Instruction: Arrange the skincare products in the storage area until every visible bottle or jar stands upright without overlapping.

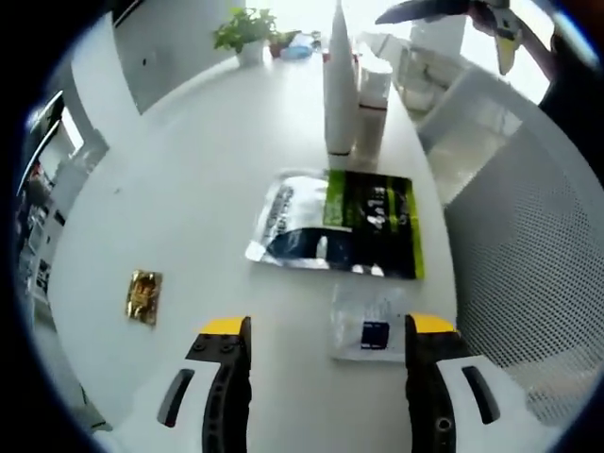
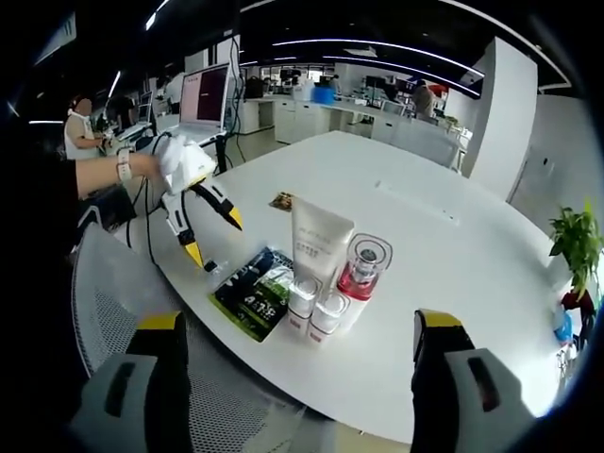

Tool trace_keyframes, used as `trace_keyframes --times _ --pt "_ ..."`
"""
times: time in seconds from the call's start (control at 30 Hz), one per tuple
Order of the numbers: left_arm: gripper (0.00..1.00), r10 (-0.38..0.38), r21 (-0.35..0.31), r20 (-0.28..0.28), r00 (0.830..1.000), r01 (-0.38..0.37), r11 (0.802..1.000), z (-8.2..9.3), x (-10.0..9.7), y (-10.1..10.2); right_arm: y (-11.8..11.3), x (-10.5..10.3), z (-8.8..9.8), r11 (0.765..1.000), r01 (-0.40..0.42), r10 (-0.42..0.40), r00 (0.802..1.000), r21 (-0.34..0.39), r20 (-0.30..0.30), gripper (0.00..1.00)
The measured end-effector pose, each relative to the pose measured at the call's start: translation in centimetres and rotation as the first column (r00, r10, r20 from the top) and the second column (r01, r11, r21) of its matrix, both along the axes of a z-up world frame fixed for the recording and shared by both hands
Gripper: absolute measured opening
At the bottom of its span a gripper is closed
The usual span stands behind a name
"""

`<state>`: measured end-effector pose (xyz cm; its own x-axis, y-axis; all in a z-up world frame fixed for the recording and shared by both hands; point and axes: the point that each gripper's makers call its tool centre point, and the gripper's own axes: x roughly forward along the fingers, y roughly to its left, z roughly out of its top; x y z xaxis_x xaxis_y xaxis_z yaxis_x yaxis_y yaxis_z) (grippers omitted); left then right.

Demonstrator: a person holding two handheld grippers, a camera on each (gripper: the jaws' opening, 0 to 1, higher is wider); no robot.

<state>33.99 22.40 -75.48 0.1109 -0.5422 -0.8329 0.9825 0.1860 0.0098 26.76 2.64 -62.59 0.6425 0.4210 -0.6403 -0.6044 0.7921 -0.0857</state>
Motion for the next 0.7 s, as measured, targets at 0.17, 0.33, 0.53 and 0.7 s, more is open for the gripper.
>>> trace_keyframes --times 0.17,0.33,0.53,0.7 --pt "0.63 0.033 -0.011 0.013 0.999 -0.033 0.999 0.4 1.3 0.6 -0.2 0.1 -0.1 1.000 0.007 -0.007 1.000 0.001 -0.004 0.99" --pt "0.65 0.052 -0.014 0.025 0.998 -0.051 0.999 1.0 2.8 1.4 -0.1 0.2 -0.1 1.000 0.004 -0.004 1.000 0.003 -0.008 1.00" --pt "0.66 0.063 0.011 0.050 0.997 -0.064 0.998 1.2 4.6 2.4 -0.1 0.4 0.0 1.000 0.005 -0.005 1.000 0.002 -0.008 1.00" --pt "0.67 0.082 0.022 0.075 0.994 -0.084 0.996 1.4 6.5 3.2 -0.2 0.6 -0.1 1.000 0.010 -0.010 1.000 0.001 -0.014 0.99"
